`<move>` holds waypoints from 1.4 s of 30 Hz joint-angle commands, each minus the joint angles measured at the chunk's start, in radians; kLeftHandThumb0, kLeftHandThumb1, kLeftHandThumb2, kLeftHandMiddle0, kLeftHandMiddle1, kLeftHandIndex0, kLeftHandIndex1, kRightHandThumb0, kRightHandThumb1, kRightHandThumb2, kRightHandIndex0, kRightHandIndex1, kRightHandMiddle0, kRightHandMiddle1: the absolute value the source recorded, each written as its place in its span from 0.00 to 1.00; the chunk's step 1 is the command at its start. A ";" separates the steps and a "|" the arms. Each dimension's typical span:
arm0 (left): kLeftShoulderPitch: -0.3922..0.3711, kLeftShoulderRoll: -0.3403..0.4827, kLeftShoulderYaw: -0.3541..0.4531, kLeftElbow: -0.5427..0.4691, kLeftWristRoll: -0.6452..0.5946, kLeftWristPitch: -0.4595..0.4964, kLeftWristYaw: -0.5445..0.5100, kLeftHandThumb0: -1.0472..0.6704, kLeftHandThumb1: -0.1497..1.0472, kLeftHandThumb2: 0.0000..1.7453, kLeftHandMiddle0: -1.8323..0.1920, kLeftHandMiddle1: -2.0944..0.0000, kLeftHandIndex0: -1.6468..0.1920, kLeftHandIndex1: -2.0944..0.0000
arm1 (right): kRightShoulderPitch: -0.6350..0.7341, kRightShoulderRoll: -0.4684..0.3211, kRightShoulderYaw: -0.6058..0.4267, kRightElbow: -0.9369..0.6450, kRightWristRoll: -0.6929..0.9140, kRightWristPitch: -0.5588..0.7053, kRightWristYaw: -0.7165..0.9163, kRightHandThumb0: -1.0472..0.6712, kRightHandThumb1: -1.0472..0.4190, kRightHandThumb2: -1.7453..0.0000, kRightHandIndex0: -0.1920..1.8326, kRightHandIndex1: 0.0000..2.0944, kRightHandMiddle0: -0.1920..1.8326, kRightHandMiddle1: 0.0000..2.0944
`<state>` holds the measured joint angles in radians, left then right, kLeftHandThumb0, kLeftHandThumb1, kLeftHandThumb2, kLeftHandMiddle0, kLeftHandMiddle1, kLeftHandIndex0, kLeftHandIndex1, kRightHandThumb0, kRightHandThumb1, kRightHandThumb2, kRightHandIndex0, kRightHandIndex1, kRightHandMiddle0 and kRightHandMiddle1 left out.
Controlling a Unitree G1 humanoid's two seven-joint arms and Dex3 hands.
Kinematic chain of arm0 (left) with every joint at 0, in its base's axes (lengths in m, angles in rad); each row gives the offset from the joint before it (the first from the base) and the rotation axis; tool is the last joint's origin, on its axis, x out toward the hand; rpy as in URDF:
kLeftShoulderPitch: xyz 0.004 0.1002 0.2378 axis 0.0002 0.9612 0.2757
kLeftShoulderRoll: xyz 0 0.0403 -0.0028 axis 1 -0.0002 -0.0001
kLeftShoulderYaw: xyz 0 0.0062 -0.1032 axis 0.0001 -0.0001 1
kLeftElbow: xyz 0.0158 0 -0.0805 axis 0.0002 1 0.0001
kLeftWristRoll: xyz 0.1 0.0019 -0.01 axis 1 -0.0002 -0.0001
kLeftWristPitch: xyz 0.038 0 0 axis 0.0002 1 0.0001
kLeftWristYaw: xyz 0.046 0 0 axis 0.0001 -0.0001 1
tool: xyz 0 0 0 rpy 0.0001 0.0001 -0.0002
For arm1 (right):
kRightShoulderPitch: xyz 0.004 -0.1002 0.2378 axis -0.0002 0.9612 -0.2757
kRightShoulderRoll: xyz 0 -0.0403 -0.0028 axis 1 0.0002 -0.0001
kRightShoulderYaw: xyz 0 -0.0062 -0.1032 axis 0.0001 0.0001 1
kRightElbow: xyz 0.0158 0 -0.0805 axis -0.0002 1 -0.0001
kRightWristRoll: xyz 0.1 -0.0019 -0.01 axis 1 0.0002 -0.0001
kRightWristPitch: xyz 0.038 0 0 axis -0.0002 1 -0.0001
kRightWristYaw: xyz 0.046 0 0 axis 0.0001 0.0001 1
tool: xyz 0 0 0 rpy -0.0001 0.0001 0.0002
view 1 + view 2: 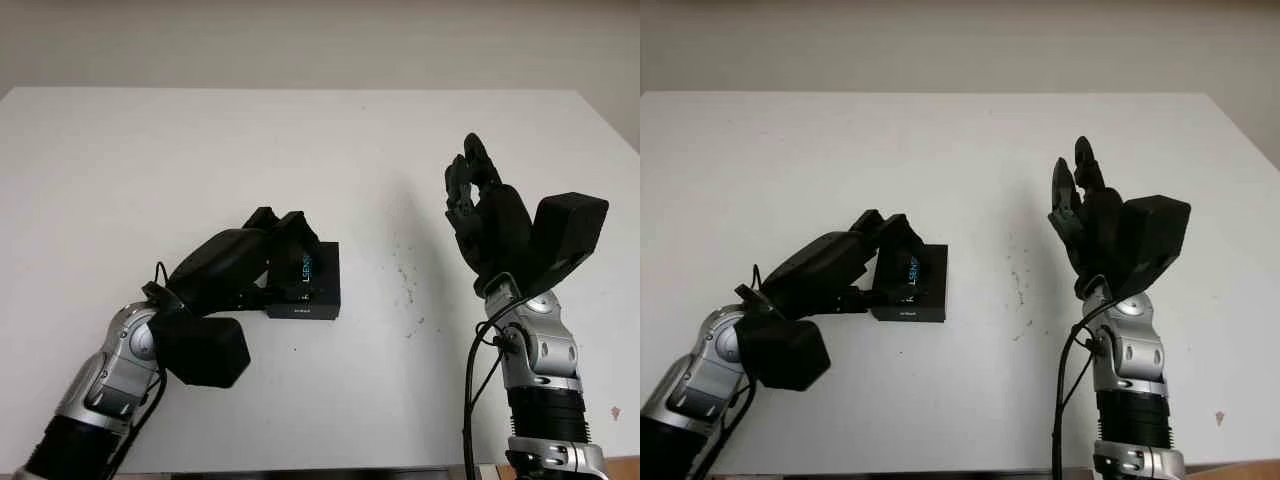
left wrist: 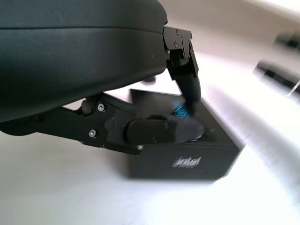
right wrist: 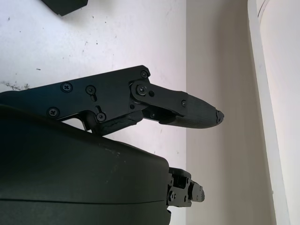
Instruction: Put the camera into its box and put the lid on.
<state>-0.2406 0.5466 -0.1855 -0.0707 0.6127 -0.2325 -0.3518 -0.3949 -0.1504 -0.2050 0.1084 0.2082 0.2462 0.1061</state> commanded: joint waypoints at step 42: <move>-0.174 -0.335 0.467 0.302 -0.904 0.123 0.243 0.22 1.00 0.33 1.00 1.00 1.00 1.00 | 0.024 0.097 0.146 -0.065 -0.124 -0.162 -0.063 0.27 0.00 0.59 0.00 0.00 0.00 0.00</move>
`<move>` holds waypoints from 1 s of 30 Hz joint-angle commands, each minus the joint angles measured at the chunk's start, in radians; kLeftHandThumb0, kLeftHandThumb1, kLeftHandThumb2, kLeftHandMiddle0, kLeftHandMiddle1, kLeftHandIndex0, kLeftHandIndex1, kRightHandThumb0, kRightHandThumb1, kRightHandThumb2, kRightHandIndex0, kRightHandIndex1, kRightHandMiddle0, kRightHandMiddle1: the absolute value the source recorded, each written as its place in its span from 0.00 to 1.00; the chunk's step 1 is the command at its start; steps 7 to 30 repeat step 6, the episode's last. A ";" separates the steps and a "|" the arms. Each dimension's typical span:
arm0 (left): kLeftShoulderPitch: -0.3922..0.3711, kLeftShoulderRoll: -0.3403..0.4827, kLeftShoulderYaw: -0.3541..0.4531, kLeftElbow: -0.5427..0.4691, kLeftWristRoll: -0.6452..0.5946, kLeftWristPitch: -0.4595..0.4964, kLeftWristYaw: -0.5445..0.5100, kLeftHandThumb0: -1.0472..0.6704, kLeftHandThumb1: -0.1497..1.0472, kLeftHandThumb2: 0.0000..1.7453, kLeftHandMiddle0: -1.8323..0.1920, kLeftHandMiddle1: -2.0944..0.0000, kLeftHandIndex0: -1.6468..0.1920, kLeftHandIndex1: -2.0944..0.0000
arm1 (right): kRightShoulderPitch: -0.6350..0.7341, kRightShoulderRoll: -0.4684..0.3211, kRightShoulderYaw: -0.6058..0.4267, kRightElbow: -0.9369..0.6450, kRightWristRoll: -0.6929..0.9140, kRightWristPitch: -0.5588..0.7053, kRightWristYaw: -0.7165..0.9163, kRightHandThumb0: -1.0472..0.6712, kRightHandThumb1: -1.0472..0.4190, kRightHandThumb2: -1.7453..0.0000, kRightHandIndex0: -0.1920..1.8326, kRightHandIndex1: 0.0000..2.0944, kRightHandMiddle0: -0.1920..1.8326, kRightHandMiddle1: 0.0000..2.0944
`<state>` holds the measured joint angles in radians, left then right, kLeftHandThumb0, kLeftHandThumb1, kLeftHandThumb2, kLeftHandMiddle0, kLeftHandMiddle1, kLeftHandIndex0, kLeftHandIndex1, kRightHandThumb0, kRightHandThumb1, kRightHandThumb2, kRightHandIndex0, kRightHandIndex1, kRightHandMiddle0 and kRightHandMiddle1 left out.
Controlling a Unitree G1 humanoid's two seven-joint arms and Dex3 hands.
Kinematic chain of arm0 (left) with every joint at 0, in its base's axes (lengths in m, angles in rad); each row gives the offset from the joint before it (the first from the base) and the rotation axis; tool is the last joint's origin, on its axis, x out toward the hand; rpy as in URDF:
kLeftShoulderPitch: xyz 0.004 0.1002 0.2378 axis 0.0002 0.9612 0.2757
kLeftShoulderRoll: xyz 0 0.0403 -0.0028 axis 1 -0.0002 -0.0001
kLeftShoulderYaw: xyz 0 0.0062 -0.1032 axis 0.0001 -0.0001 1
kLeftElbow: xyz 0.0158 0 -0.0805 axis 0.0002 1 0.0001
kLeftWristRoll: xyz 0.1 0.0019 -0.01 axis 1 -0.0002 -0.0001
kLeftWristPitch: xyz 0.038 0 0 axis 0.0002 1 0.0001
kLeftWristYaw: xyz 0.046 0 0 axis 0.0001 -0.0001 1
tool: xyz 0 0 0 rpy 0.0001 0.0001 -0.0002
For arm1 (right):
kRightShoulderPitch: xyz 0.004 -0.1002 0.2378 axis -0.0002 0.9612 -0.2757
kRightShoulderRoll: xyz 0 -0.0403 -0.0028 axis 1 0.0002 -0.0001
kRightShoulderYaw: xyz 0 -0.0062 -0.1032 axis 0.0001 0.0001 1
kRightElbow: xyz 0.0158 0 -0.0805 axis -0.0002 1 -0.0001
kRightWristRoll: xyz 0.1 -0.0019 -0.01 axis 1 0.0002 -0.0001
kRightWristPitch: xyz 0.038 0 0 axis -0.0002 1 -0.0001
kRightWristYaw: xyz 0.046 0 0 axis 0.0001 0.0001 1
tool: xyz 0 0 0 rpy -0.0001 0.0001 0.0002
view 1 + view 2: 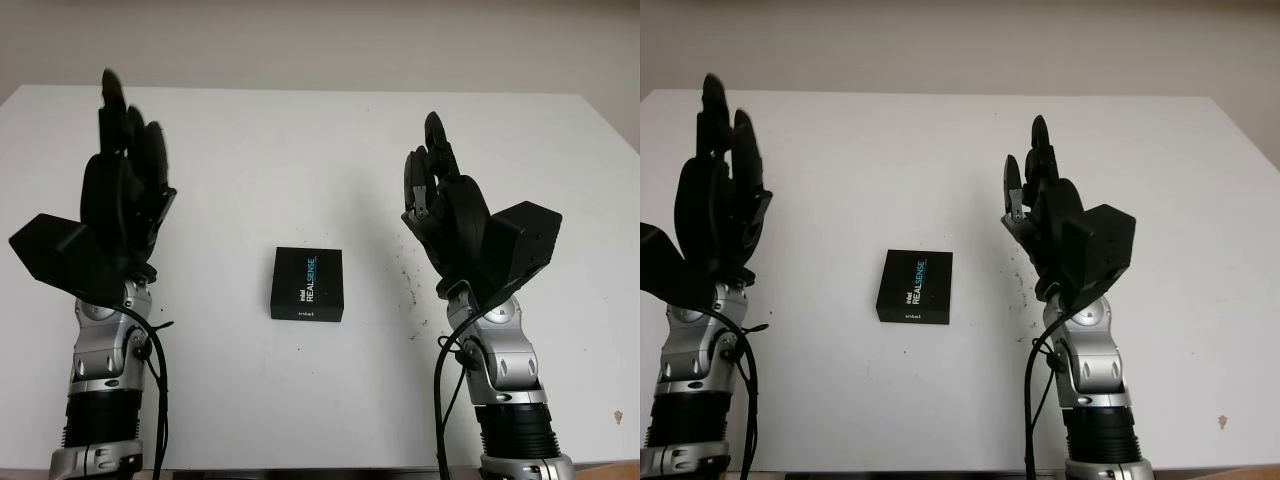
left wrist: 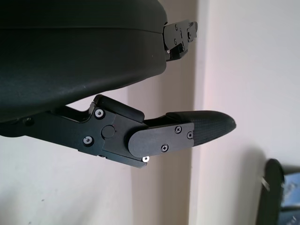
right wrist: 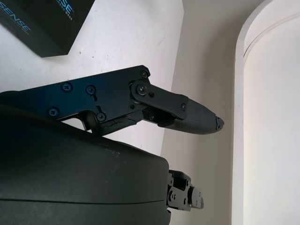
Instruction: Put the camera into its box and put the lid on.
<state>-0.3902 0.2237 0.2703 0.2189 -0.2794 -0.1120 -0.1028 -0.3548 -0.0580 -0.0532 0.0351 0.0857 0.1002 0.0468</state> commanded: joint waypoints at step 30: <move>-0.023 -0.064 0.007 0.087 -0.027 -0.018 -0.003 0.24 1.00 0.32 1.00 1.00 1.00 1.00 | -0.017 0.017 -0.007 0.052 0.003 -0.059 -0.008 0.26 0.00 0.60 0.00 0.00 0.00 0.00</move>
